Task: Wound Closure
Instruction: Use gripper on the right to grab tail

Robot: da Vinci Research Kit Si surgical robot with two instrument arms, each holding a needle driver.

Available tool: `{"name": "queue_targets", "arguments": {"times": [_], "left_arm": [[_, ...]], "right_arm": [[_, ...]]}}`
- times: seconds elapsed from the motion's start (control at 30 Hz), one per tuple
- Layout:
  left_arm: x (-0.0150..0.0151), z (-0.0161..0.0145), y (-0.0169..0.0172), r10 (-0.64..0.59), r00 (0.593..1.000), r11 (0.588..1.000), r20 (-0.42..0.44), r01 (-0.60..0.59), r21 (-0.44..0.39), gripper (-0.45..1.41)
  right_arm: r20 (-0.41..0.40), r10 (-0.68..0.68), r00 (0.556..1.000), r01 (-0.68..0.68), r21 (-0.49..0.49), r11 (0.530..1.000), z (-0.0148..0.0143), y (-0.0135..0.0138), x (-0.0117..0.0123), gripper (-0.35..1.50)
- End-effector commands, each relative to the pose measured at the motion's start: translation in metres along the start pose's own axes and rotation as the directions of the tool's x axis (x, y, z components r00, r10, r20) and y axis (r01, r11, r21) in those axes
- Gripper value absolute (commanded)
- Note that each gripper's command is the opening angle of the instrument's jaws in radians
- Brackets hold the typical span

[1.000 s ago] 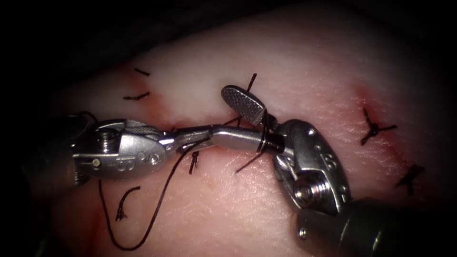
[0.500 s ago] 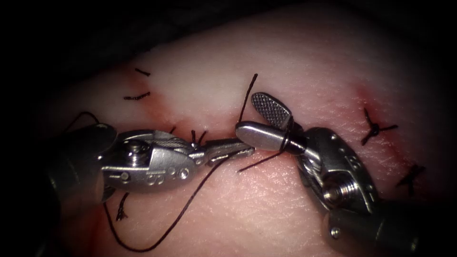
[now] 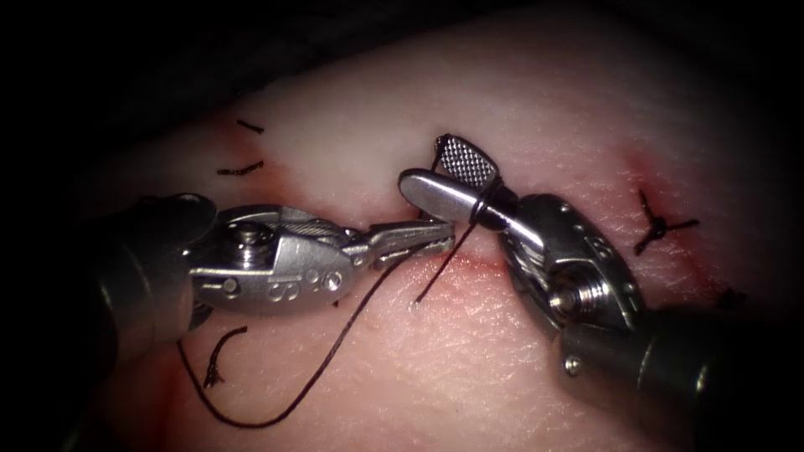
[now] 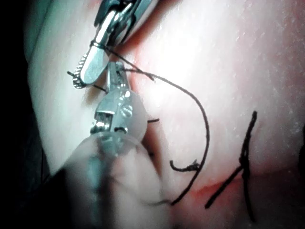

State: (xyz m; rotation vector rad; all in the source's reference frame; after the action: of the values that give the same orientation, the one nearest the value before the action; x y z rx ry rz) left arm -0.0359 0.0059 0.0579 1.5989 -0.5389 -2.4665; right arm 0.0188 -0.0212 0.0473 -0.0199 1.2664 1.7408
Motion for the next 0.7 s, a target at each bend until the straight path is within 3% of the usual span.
{"name": "queue_targets", "arguments": {"times": [0.03, 0.1, 0.17, 0.2, 0.37, 0.53, 0.7], "left_arm": [[-0.0005, 0.0008, -0.0008, 0.003, 1.000, 1.000, -0.002, -0.003, 0.001, -0.45], [-0.0006, 0.0008, -0.0009, 0.004, 1.000, 1.000, -0.004, -0.004, 0.001, -0.45], [-0.0006, 0.0007, -0.0009, 0.004, 1.000, 1.000, -0.005, -0.004, 0.000, -0.45], [-0.0007, 0.0007, -0.0009, 0.004, 1.000, 1.000, -0.005, -0.004, 0.000, -0.45], [-0.0008, 0.0002, -0.0008, 0.005, 1.000, 1.000, -0.005, -0.005, -0.008, -0.45], [-0.0013, -0.0005, -0.0013, 0.001, 1.000, 1.000, -0.002, -0.001, -0.011, -0.45], [-0.0025, -0.0011, -0.0025, -0.002, 1.000, 1.000, 0.007, 0.002, -0.014, -0.45]], "right_arm": [[0.001, -0.002, 1.000, 0.002, 0.011, 1.000, 0.0017, -0.0010, -0.0002, 0.56], [0.005, -0.003, 1.000, 0.003, 0.016, 1.000, 0.0019, -0.0012, -0.0003, 0.34], [0.008, -0.004, 1.000, 0.004, 0.019, 1.000, 0.0019, -0.0015, -0.0005, -0.18], [0.010, -0.005, 1.000, 0.004, 0.018, 1.000, 0.0018, -0.0016, -0.0006, -0.35], [0.067, -0.062, 0.996, 0.062, 0.003, 0.998, 0.0015, -0.0021, -0.0009, -0.35], [0.122, -0.092, 0.988, 0.086, 0.051, 0.995, 0.0009, -0.0028, -0.0015, -0.35], [0.128, -0.101, 0.987, 0.094, 0.061, 0.994, -0.0003, -0.0039, -0.0022, -0.35]]}}
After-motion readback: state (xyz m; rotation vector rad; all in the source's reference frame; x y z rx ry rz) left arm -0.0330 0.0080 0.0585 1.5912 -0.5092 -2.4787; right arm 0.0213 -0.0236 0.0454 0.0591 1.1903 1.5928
